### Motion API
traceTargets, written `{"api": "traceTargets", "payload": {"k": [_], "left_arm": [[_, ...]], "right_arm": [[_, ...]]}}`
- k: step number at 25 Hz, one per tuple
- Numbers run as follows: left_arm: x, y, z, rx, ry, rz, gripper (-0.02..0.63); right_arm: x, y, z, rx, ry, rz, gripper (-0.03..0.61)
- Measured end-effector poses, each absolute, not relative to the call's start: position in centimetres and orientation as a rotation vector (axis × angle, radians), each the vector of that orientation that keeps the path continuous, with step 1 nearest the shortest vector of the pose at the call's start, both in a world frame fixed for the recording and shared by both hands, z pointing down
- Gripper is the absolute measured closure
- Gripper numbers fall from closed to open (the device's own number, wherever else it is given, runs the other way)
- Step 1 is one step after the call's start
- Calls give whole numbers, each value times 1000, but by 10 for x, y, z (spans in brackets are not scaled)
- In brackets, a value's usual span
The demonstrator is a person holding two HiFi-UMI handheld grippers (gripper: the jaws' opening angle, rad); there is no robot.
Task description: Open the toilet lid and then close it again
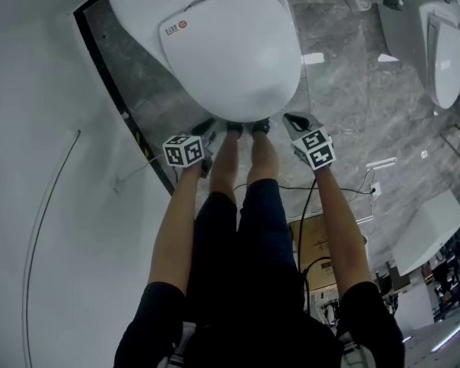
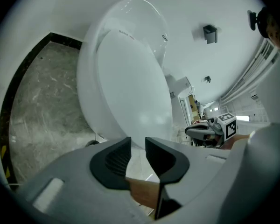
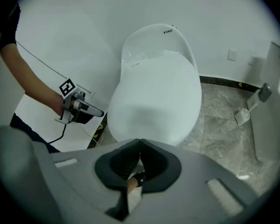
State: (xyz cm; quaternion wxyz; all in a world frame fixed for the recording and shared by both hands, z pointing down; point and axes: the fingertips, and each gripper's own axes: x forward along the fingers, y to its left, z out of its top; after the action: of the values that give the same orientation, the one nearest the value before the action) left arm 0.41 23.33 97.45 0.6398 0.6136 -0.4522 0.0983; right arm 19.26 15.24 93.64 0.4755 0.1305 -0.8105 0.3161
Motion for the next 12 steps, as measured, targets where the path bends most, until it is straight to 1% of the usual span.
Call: {"api": "traceTargets", "payload": {"k": [1,2,3,5,8,9,10,12], "left_arm": [[4,232,979,1392,-1036,222,515],[3,231,983,1386,-1043,221,501],[1,231,986,1381,-1050,219,499],[0,229,992,1369,-1055,199,491],[3,226,1000,1357,-1051,160,485],[4,226,1002,1353,-1049,153,480],[6,226,1004,1349,-1047,148,477],[11,227,1007,1335,-1047,131,471]], "right_arm": [[193,150,942,336,-1981,789,574],[195,147,947,357,-1978,803,574],[196,145,951,381,-1974,818,572],[201,141,962,437,-1967,857,520],[211,136,980,520,-1955,938,464],[213,135,986,543,-1951,972,436],[214,135,991,565,-1946,1011,388],[212,132,997,607,-1938,1091,354]]}}
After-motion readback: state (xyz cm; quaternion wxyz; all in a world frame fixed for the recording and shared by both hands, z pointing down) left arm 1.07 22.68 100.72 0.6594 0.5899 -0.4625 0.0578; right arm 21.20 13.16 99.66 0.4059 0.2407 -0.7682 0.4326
